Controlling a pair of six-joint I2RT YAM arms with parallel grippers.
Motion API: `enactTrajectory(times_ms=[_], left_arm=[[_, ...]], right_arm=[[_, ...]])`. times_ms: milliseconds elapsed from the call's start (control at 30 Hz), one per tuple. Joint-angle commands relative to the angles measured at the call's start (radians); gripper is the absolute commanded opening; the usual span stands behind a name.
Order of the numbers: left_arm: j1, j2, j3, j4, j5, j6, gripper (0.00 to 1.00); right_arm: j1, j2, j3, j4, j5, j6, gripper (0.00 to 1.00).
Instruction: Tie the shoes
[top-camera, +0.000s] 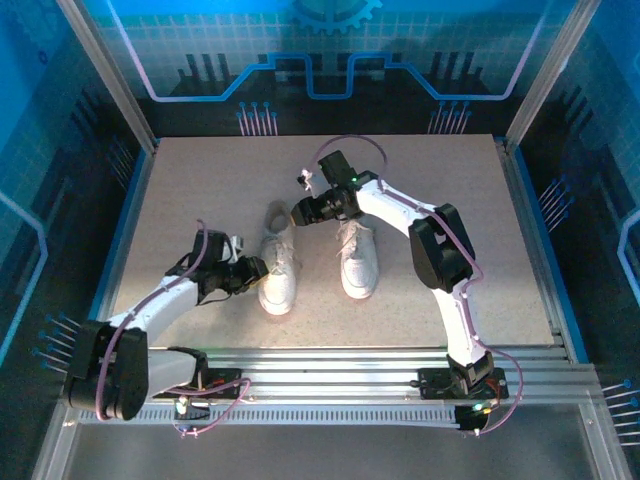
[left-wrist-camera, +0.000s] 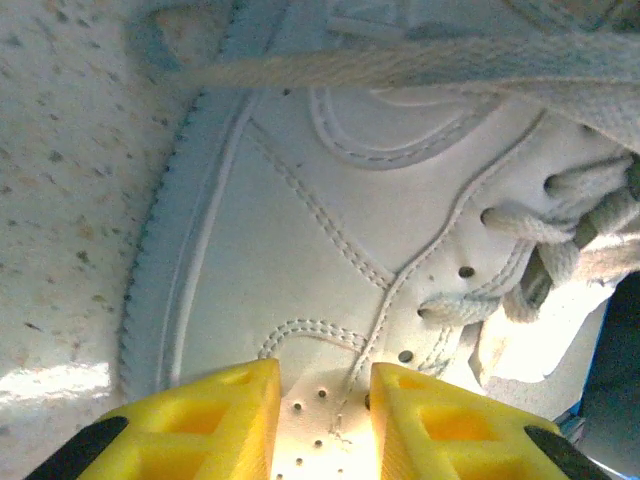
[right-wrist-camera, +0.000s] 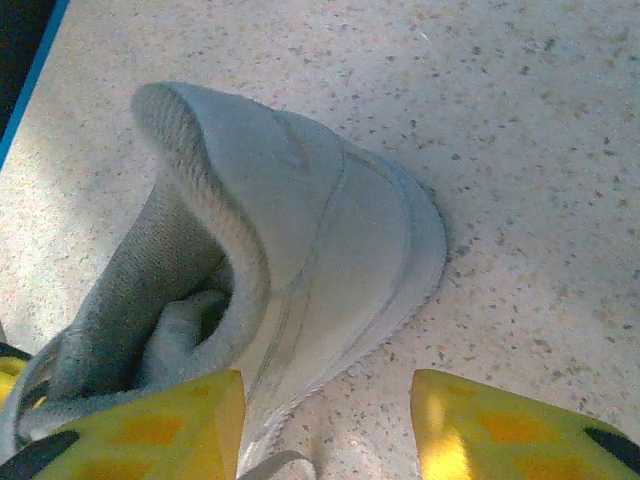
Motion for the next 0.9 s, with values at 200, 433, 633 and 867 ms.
enactTrajectory(times_ms=[200, 433, 633, 867], left_arm=[[-0.008, -0.06, 0.172, -0.217, -0.08, 0.179, 0.37], [-0.062, 0.01, 0.355, -0.3, -0.147, 0.162, 0.41], [-0.154, 0.075, 0.393, -0.251, -0.267, 0.072, 0.46], [-0.174, 0.135, 0.437, -0.24, -0.304, 0.065, 0.47]], right_arm=[[-0.003, -0.203, -0.276, 0.118, -0.066, -0.085, 0.45], [0.036, -0.265, -0.449, 0.246, -0.112, -0.044, 0.42], [0.088, -0.244, -0.494, 0.342, -0.149, -0.012, 0.42], [0.134, -0.287, -0.553, 0.418, -0.197, -0.023, 0.28]])
